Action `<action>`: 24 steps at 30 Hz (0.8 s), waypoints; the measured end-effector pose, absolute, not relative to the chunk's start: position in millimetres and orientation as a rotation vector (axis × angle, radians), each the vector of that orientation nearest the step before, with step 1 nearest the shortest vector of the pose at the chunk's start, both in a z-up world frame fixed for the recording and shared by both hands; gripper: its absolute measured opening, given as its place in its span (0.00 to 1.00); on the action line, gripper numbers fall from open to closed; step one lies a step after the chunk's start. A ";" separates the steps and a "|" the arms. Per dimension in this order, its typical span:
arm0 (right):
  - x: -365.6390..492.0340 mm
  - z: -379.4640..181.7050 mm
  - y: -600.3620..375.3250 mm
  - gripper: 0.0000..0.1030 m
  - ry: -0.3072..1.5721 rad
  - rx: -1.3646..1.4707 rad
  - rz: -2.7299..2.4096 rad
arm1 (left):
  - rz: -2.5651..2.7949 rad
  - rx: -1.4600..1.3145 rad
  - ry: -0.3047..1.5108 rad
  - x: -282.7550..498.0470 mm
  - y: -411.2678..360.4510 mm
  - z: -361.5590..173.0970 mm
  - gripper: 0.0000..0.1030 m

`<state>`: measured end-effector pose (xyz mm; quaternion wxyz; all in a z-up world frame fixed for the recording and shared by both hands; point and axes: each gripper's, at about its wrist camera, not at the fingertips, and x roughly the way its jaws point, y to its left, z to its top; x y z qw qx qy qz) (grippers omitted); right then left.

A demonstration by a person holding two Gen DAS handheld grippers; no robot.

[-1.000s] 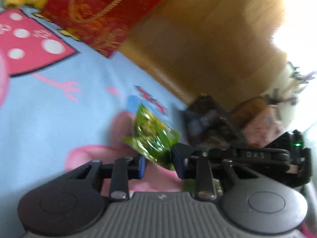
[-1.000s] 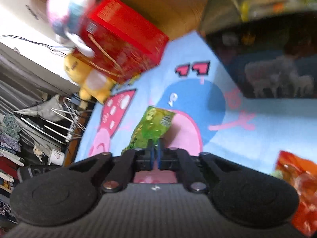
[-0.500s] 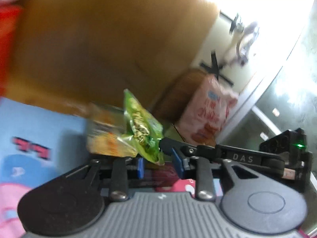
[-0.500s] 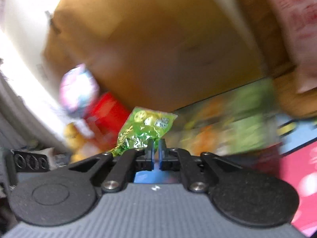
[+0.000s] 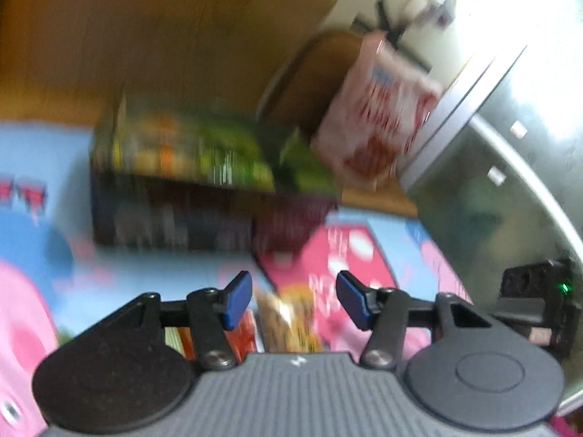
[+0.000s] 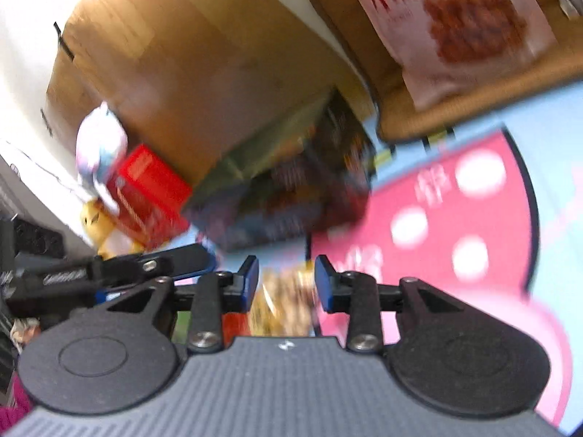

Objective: Organize snacks
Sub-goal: 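Grasp the clear peanut bag with yellow label using the left tool, then carry the peanut bag into the black tin and open the left tool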

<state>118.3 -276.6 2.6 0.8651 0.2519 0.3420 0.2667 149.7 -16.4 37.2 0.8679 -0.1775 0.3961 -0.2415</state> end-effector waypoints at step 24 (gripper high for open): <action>14.2 -3.3 -274.8 0.51 0.632 0.065 0.566 | -0.561 -0.325 1.012 96.5 -87.9 8.9 0.50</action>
